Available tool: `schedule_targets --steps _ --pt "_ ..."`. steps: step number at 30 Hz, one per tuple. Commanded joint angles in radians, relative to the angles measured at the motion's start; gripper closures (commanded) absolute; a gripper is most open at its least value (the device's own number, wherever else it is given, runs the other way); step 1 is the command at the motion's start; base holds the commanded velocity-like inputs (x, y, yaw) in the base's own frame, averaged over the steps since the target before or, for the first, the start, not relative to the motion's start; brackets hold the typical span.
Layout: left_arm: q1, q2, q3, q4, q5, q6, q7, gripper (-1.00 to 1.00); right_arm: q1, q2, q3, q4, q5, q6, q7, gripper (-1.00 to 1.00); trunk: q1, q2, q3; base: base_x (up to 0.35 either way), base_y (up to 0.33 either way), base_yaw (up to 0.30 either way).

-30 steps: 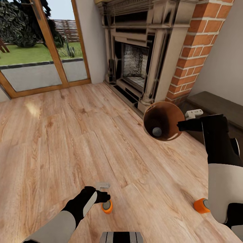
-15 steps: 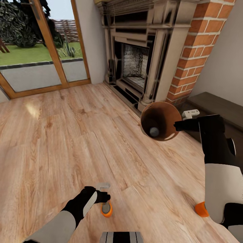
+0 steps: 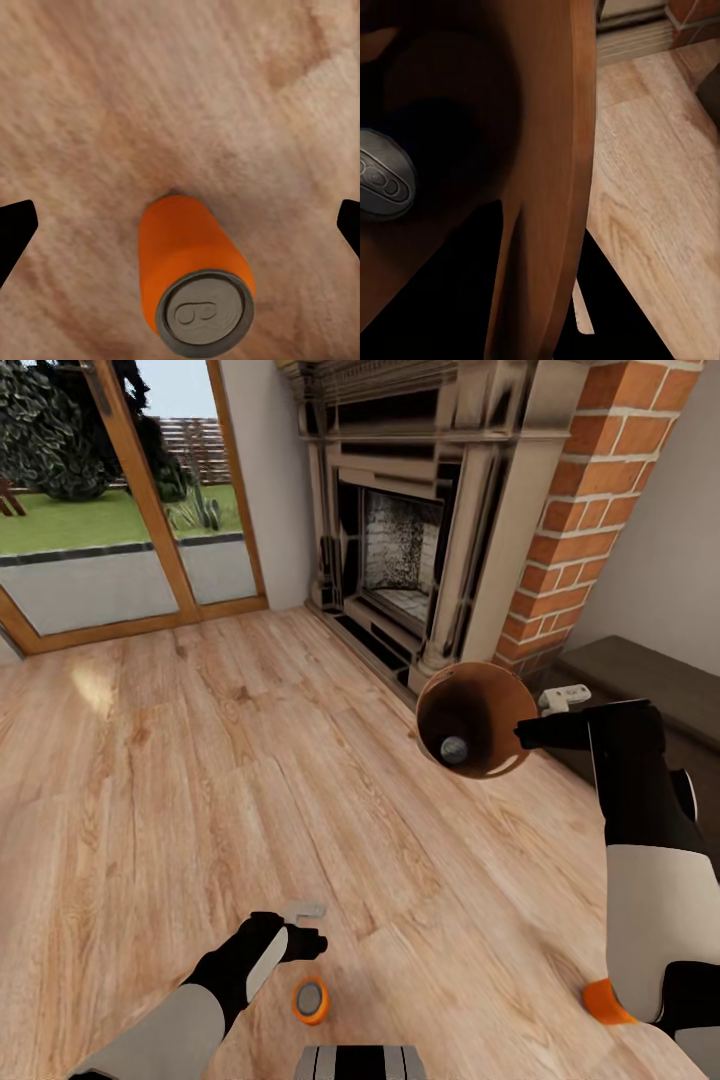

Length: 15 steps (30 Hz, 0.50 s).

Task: Put the three can of soda from the living room inside the tash can in the kitchen.

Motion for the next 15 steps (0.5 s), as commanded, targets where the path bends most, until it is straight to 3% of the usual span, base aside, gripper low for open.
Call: schedule_targets --steps 1,15 --pt "0.0 0.0 0.0 0.0 0.0 -0.001 0.001 -1.0 -0.001 0.0 0.0 -0.001 -0.018 0.002 0.003 1.0 0.0 -0.001 -0.004 0.004 -0.001 0.0" --pt "0.0 -0.004 0.0 0.0 -0.001 0.0 0.005 -1.0 0.0 0.001 0.002 -0.001 -0.018 0.002 0.002 1.0 0.007 -0.004 -0.058 0.0 0.0 0.0"
